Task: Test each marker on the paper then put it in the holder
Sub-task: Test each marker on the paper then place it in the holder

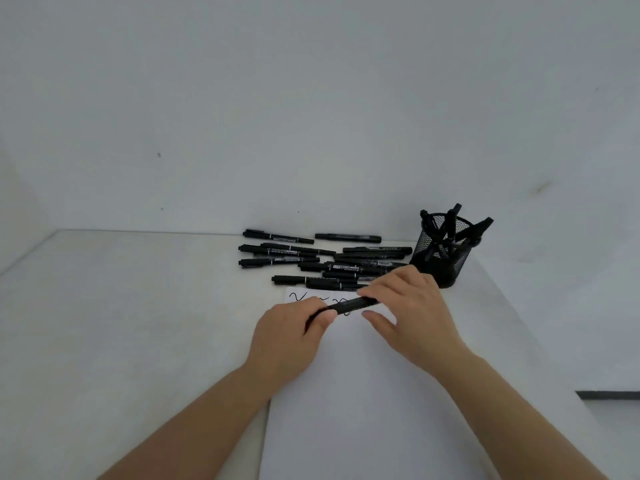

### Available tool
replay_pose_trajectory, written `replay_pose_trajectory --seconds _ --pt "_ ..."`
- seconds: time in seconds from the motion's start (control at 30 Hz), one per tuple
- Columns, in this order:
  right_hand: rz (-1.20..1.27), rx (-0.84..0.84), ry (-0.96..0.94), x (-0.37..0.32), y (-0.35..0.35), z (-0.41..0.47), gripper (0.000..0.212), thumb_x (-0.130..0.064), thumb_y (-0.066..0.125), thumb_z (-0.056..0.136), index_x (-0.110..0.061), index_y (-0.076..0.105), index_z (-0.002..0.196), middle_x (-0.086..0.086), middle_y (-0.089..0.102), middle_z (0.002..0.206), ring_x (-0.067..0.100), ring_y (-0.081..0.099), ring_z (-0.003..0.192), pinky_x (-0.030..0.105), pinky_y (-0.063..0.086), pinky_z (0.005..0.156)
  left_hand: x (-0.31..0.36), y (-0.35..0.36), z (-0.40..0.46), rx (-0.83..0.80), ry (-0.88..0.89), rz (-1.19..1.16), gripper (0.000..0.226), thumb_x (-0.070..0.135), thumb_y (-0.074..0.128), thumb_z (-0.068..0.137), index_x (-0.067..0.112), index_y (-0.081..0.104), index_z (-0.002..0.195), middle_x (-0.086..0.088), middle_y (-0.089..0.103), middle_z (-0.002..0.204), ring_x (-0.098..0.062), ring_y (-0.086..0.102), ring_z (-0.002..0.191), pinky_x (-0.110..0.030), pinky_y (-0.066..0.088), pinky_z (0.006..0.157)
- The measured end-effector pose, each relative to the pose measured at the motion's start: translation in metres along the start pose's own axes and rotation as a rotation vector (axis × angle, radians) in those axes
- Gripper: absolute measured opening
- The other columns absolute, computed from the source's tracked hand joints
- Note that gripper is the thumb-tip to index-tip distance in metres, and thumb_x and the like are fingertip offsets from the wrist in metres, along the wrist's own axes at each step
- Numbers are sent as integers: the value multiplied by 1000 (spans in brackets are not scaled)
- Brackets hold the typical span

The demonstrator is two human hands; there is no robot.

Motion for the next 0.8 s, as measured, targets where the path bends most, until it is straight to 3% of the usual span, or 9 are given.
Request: replay_pose_trajectory --seconds 0.13,0.3,0.37,0.47,0.57,0.63,0.8 --pt "-119 -30 -142 -18 -5 2 22 -32 77 70 -21 70 86 -7 65 81 21 59 75 31 47 62 28 -1 6 -3 136 177 34 50 35 90 25 50 73 8 44 57 -17 45 60 -31 33 57" --pt "-87 -52 -138 -7 -24 13 19 -21 78 71 -12 70 86 1 61 74 23 58 68 29 50 61 58 -15 31 5 223 189 48 63 28 86 23 49 71 6 49 56 -13 46 56 -30 36 55" --pt "-57 -19 -39 18 -42 24 17 -13 75 73 -8 68 87 4 62 76 26 58 72 27 45 67 65 -26 47 27 213 149 56 64 19 84 22 54 75 3 57 58 -15 52 57 -31 40 58" --pt "138 49 292 84 -71 36 16 -17 61 86 -12 59 101 -1 60 84 22 54 83 25 35 72 54 -31 82 32 121 122 39 46 29 94 27 60 81 0 64 64 -19 56 62 -31 42 61" --pt "381 268 532 140 -97 30 24 -18 58 88 -24 51 110 -12 61 82 2 57 68 9 39 61 33 -19 118 -37 15 201 24 36 40 94 29 61 87 4 68 72 -18 58 70 -29 43 66" --pt "451 388 576 156 -108 27 34 -17 58 87 -30 45 116 -13 61 83 -3 58 67 4 40 58 18 -4 137 -100 -36 266 20 36 43 93 29 61 97 6 68 85 -17 58 79 -29 45 72" --pt "473 489 620 181 -105 20 58 -10 58 86 -34 30 131 -7 60 90 0 61 76 12 41 58 -7 36 163 -251 -79 365 20 32 45 93 26 60 105 3 64 110 -18 58 91 -33 48 85"
Point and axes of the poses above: each hand's wrist, its own z-axis towards the middle knuckle, its own y-axis out of the palm, x = y × z, the point moved 10 cm from there along z, towards the middle knuckle
